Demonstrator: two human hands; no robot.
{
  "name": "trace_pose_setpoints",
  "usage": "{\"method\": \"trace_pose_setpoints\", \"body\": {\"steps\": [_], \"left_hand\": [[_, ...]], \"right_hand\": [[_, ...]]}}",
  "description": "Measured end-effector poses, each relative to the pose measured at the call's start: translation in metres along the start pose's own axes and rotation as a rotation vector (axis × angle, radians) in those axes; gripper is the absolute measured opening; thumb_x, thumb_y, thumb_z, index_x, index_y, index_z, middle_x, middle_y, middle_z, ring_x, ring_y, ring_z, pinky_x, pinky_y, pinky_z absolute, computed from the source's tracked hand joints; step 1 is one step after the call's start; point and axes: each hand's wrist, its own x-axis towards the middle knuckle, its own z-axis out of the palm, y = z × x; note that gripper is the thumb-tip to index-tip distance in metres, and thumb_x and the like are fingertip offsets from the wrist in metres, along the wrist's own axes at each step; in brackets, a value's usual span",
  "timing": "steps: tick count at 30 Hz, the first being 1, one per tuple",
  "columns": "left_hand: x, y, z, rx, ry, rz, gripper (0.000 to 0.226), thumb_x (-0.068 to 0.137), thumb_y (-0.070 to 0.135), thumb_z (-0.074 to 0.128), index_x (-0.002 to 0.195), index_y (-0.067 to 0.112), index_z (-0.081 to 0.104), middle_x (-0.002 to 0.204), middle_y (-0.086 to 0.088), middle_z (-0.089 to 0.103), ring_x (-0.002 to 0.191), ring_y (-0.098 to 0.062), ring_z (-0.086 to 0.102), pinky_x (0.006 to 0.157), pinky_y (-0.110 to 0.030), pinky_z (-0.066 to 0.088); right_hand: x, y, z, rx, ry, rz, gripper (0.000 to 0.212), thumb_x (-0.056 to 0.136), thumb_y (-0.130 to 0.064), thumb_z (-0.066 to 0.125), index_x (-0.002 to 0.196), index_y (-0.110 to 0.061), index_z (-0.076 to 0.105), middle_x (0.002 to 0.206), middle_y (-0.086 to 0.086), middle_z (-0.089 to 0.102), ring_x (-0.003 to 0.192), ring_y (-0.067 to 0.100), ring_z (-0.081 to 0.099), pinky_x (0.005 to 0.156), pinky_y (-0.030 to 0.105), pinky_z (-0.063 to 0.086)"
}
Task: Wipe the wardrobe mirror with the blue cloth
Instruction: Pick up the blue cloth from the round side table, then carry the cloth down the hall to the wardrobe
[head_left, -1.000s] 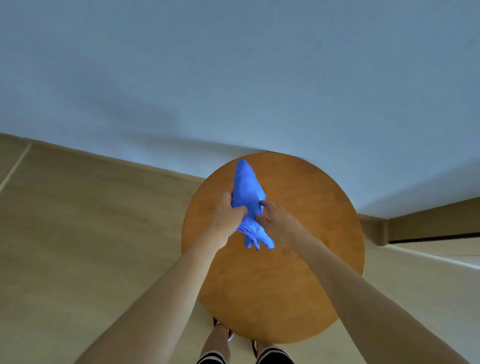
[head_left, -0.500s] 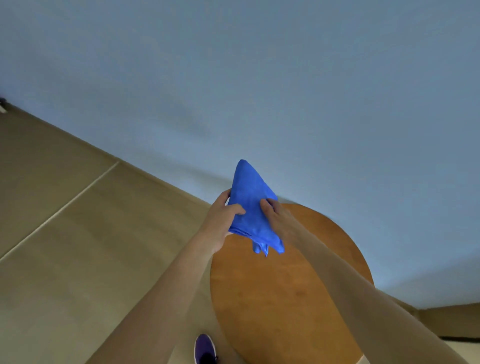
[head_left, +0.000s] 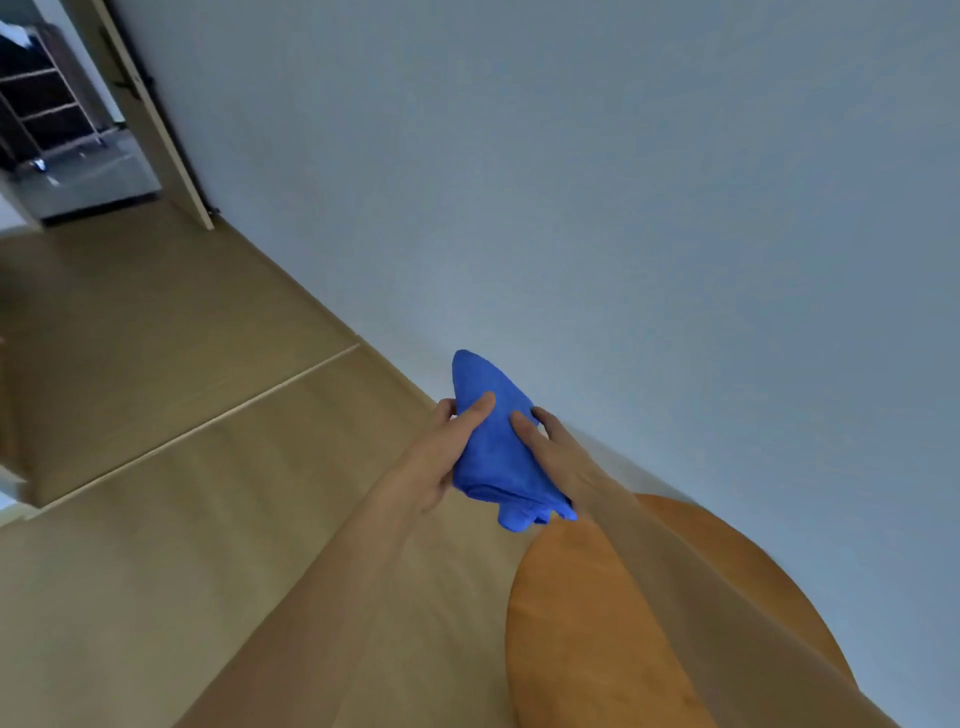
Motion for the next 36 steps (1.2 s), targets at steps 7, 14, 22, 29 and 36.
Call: {"method": "trace_pose_setpoints", "body": {"steps": [7,14,22,29,36], "left_hand": [[-0.019,0.023,-0.104,-0.115,0.147,0.002,0.025,0.088,0.027,0.077,0.111,0.024,0.067,0.095,0.006,0.080,0.102,-0.018,0.073,0.090,-0.036,0.058],[-0.047,0.048,-0.204,-0.210,0.270,0.027,0.025,0.090,0.023,0.067,0.113,0.012,0.070,0.103,-0.008,0.079,0.100,-0.025,0.074,0.090,-0.040,0.058],[-0.086,0.058,-0.297,-0.239,0.363,0.171,0.015,0.089,0.019,0.064,0.102,0.025,0.069,0.089,0.002,0.080,0.080,-0.015,0.078,0.060,-0.029,0.059],[-0.105,0.055,-0.342,-0.362,0.428,0.167,0.038,0.085,0.021,0.064,0.123,0.018,0.066,0.111,-0.010,0.078,0.102,-0.030,0.075,0.083,-0.044,0.061],[-0.083,0.063,-0.375,-0.398,0.544,0.144,0.038,0.081,0.022,0.068,0.119,0.024,0.064,0.103,-0.007,0.079,0.098,-0.030,0.076,0.085,-0.048,0.062]], "right_hand": [[0.010,-0.054,0.097,-0.080,-0.102,-0.126,0.074,0.091,-0.066,0.057,0.153,-0.035,0.031,0.140,0.000,0.057,0.117,0.017,0.062,0.097,0.030,0.049],[0.020,-0.092,0.201,-0.067,-0.189,-0.149,0.073,0.077,-0.089,0.035,0.133,-0.044,0.049,0.110,-0.006,0.074,0.091,0.015,0.074,0.087,0.042,0.058],[0.013,-0.136,0.292,0.214,-0.543,-0.179,0.051,0.084,-0.069,0.069,0.127,-0.047,0.052,0.117,0.016,0.072,0.099,0.052,0.069,0.084,0.066,0.055],[0.014,-0.157,0.343,0.287,-0.643,-0.239,0.061,0.092,-0.059,0.065,0.141,-0.025,0.049,0.129,0.010,0.068,0.114,0.030,0.069,0.097,0.052,0.055],[0.050,-0.172,0.377,0.289,-0.751,-0.137,0.061,0.093,-0.056,0.065,0.140,-0.019,0.051,0.125,0.017,0.069,0.109,0.032,0.070,0.079,0.039,0.058]]}}
